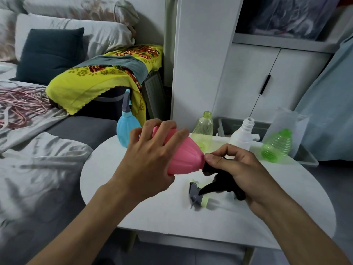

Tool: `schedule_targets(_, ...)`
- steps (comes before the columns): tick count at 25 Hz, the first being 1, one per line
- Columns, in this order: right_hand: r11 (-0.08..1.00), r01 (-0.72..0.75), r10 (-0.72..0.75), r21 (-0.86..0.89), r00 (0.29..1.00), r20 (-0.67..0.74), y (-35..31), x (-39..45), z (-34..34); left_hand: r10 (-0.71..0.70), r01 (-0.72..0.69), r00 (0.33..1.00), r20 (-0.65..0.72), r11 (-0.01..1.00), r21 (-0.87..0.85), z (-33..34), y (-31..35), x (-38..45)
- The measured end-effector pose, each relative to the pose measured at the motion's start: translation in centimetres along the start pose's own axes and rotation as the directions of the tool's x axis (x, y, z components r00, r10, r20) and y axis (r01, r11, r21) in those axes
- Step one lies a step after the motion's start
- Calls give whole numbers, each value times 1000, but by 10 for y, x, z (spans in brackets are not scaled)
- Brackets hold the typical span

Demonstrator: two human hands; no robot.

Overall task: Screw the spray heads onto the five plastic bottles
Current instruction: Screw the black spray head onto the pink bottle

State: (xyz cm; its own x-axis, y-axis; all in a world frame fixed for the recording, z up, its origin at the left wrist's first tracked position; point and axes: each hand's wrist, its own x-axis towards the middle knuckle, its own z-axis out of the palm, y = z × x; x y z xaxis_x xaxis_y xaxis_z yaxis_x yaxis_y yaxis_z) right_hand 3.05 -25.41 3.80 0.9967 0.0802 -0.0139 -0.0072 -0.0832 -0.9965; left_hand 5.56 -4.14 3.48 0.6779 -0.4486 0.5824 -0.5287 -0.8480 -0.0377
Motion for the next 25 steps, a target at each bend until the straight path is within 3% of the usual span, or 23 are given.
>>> schedule_targets(2,987,-158,154,35,984,87,-1,2,-10,-44,47,997,64,997,-59,4,-2,-3)
schedule_targets(4,981,-177,163,84,975,152,0,5,-24,-120,145,982,147,973,-178,6,-4,-4)
schedule_targets(7,958,-102,44,267,975,216,3,6,-34,-189,309,934,302,853,-421,11,-6,-4)
schedule_targets(9,927,-28,-67,375,969,238,7,6,-28,-196,457,866,461,685,-567,13,-3,-2)
schedule_targets(11,930,124,-194,347,965,175,12,8,-17,-156,539,813,561,565,-625,16,4,-2)
schedule_targets(13,924,238,-267,298,962,60,15,10,-7,-163,557,809,565,519,-648,17,9,-1)
schedule_targets(15,927,283,-276,247,959,-65,16,12,-3,-192,553,818,542,518,-652,20,13,-1)
schedule_targets(18,934,267,-215,238,950,-226,17,13,3,-260,518,844,468,619,-590,28,22,-5)
schedule_targets(22,955,156,-76,250,950,-301,20,12,20,-407,461,888,216,786,-412,41,45,-14)
schedule_targets(25,948,107,-4,301,946,-324,18,15,9,-316,457,888,335,698,-552,41,46,-13)
